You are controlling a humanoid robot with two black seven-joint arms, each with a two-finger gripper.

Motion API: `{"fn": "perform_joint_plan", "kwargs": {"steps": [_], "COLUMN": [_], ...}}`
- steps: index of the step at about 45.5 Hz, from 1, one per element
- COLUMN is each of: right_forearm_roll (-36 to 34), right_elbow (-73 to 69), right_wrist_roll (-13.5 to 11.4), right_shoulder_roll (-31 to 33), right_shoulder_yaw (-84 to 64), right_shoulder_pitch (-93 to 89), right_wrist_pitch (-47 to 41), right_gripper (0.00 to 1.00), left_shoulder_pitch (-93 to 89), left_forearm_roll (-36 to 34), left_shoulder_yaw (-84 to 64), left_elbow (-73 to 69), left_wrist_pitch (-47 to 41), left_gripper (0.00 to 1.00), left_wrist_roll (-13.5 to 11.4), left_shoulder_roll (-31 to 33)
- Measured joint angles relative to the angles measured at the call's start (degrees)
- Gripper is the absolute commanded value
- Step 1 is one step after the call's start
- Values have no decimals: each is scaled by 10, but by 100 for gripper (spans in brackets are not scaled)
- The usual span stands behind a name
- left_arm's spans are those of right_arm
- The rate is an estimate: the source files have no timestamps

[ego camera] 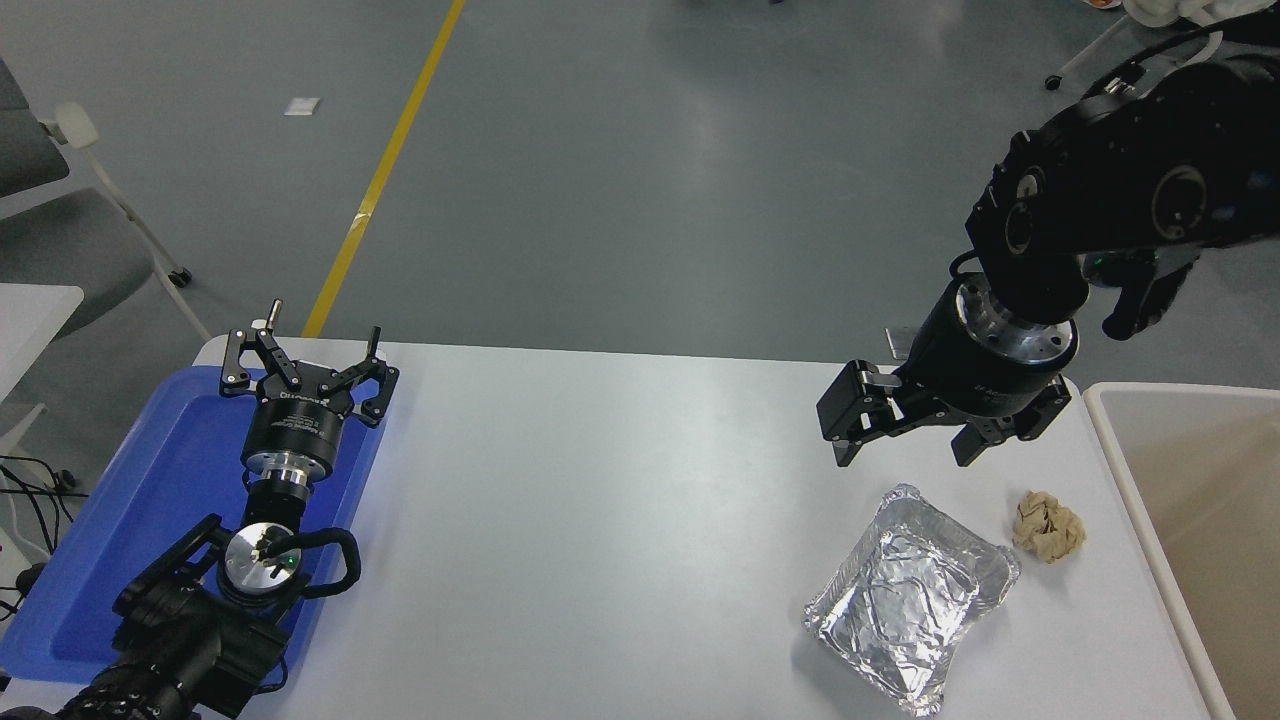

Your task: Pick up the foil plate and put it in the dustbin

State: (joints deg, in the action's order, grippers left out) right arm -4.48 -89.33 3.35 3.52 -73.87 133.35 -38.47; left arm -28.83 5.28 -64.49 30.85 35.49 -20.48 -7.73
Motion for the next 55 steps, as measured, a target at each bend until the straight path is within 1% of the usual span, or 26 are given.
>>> {"fn": "perform_joint_plan", "kwargs": {"steps": [34, 45, 50, 55], "right_forearm_roll": [4, 11, 27, 59], "right_elbow": [0, 0, 2, 5], "right_wrist_roll": [1, 1, 1, 0], "right_shoulder_roll": [0, 5, 20, 41], "right_shoulder_yaw": [3, 0, 0, 0], "right_shoulder_pitch": [-23, -53, -74, -101], "right_wrist_pitch": [22, 53, 71, 100], "right_gripper": [100, 100, 100, 100], "left_shoulder_pitch": [0, 0, 0, 0], "left_forearm_roll": [0, 0, 0, 0], "left_shoulder_yaw": [0, 0, 0, 0], "left_elbow": [0, 0, 0, 0], "left_wrist_pitch": [-2, -2, -3, -3], "left_gripper": [100, 100, 100, 100], "left_wrist_roll": [0, 0, 0, 0], "left_shoulder_roll": [0, 0, 0, 0]}}
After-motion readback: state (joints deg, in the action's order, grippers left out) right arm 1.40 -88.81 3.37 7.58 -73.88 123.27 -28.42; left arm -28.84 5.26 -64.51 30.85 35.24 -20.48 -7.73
